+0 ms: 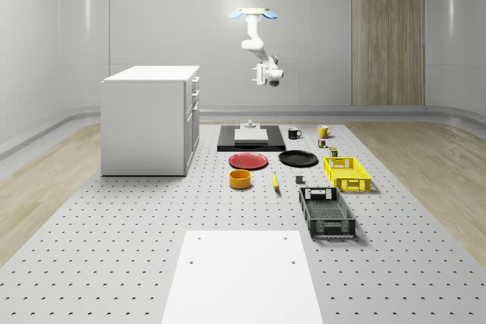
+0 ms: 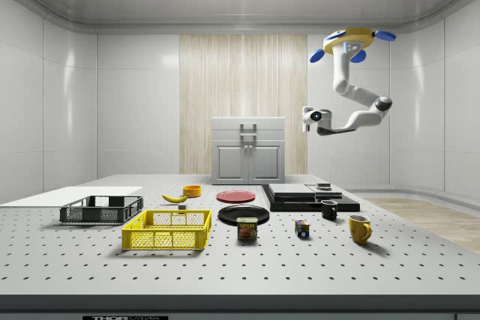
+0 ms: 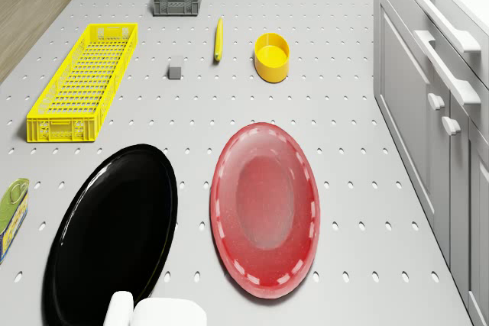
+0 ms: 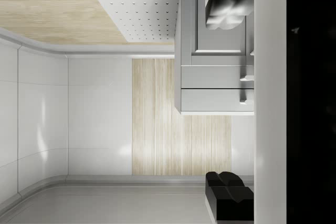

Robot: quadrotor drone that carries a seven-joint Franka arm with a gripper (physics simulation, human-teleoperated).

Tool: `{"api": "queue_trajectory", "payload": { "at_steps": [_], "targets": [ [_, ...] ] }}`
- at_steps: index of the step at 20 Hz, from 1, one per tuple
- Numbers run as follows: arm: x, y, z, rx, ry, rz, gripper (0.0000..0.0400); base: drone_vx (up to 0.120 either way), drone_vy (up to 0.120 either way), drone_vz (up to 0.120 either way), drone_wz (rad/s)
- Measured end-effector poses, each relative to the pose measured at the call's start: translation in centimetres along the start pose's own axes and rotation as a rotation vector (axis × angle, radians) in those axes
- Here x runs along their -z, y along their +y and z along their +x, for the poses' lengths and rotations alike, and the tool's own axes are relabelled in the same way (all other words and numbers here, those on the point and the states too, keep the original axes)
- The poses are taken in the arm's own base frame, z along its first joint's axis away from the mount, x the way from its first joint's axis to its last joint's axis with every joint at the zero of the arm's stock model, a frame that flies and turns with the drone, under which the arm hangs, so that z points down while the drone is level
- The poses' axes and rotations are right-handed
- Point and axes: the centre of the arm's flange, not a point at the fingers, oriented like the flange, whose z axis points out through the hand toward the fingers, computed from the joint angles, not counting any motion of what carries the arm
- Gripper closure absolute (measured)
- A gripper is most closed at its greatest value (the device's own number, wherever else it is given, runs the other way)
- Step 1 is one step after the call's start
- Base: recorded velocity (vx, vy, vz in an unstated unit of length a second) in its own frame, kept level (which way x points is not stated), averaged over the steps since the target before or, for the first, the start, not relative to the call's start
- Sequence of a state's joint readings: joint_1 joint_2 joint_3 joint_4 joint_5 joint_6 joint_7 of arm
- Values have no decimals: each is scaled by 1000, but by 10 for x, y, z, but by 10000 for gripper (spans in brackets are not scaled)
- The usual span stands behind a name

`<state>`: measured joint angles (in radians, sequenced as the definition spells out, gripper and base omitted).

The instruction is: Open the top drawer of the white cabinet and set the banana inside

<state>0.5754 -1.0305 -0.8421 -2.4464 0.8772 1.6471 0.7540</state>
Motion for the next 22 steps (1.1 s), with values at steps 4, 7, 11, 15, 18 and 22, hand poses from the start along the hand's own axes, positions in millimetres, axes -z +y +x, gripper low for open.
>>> {"api": "queue_trajectory", "payload": {
  "at_steps": [4, 7, 11, 15, 18, 22],
  "targets": [
    [0, 0, 0, 0, 0, 0, 0, 120, -120, 0, 0],
    [0, 0, 0, 0, 0, 0, 0, 120, -120, 0, 0],
    [0, 0, 0, 0, 0, 0, 0, 120, -120, 0, 0],
    [0, 0, 0, 0, 0, 0, 0, 120, -120, 0, 0],
    [0, 0, 0, 0, 0, 0, 0, 120, -120, 0, 0],
    [0, 0, 0, 0, 0, 0, 0, 120, -120, 0, 0]
  ]
}}
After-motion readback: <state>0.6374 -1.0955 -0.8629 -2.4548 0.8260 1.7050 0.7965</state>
